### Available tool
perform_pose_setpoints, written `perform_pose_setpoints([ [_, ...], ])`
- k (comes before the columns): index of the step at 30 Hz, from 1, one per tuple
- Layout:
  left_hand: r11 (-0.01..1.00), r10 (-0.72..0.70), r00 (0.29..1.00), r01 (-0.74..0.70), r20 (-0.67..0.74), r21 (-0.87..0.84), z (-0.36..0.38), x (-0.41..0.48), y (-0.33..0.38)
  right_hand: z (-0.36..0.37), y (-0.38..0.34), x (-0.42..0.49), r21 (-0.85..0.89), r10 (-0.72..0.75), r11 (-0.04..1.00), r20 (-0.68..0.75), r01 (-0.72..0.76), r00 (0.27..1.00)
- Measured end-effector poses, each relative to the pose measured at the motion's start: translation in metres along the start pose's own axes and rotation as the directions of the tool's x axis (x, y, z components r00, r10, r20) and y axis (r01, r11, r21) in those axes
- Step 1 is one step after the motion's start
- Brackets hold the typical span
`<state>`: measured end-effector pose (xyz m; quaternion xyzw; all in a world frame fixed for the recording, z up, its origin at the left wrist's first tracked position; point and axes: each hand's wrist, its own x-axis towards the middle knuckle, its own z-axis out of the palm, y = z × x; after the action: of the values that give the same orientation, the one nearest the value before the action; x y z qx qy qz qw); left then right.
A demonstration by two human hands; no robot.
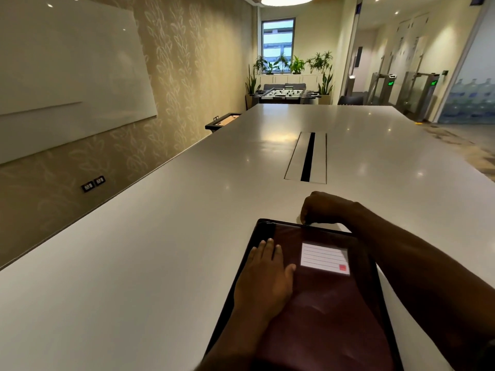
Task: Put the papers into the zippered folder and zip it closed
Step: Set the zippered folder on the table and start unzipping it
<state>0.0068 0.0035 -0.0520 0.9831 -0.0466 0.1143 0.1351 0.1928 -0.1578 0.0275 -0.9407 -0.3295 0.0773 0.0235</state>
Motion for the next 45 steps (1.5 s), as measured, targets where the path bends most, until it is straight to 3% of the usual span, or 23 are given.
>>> perform_pose_setpoints([
  [9, 1.0, -0.005, 0.999, 0.005, -0.035, 0.007, 0.0, 0.0, 0.001, 0.003, 0.053, -0.064, -0.006, 0.132, 0.991, 0.012, -0.132, 0.991],
  [16, 0.999, -0.02, 1.0, 0.02, 0.001, 0.046, -0.005, -0.001, 0.006, 0.013, 0.061, -0.095, 0.095, 0.195, 0.978, -0.081, -0.188, 0.977],
  [19, 0.984, -0.059, 0.998, 0.051, 0.038, 0.173, -0.017, -0.005, 0.027, 0.022, 0.057, -0.1, 0.127, 0.207, 0.973, -0.115, -0.192, 0.972],
  [21, 0.989, -0.027, 0.999, 0.021, 0.043, 0.146, -0.019, -0.018, 0.061, 0.024, 0.058, -0.102, 0.19, 0.219, 0.963, -0.142, -0.19, 0.965],
  [24, 1.0, -0.009, 0.977, 0.013, 0.214, -0.019, -0.006, -0.051, 0.127, 0.025, 0.063, -0.106, 0.247, 0.226, 0.95, -0.131, -0.189, 0.965],
  [27, 0.996, -0.088, 0.917, 0.077, 0.389, 0.043, 0.005, -0.064, 0.163, 0.025, 0.065, -0.107, 0.238, 0.219, 0.954, -0.136, -0.183, 0.966],
  [30, 0.989, -0.137, 0.942, 0.147, 0.308, -0.013, 0.005, -0.061, 0.167, 0.028, 0.064, -0.107, 0.126, 0.21, 0.973, -0.125, -0.195, 0.97],
  [37, 0.974, -0.102, 0.965, 0.146, 0.242, -0.171, 0.003, -0.061, 0.167, 0.034, 0.072, -0.116, -0.192, 0.067, 0.977, -0.133, -0.092, 0.989],
  [45, 0.968, -0.088, 0.98, 0.127, 0.18, -0.214, 0.006, -0.066, 0.165, 0.041, 0.069, -0.15, -0.157, 0.041, 0.985, -0.171, -0.068, 0.984],
])
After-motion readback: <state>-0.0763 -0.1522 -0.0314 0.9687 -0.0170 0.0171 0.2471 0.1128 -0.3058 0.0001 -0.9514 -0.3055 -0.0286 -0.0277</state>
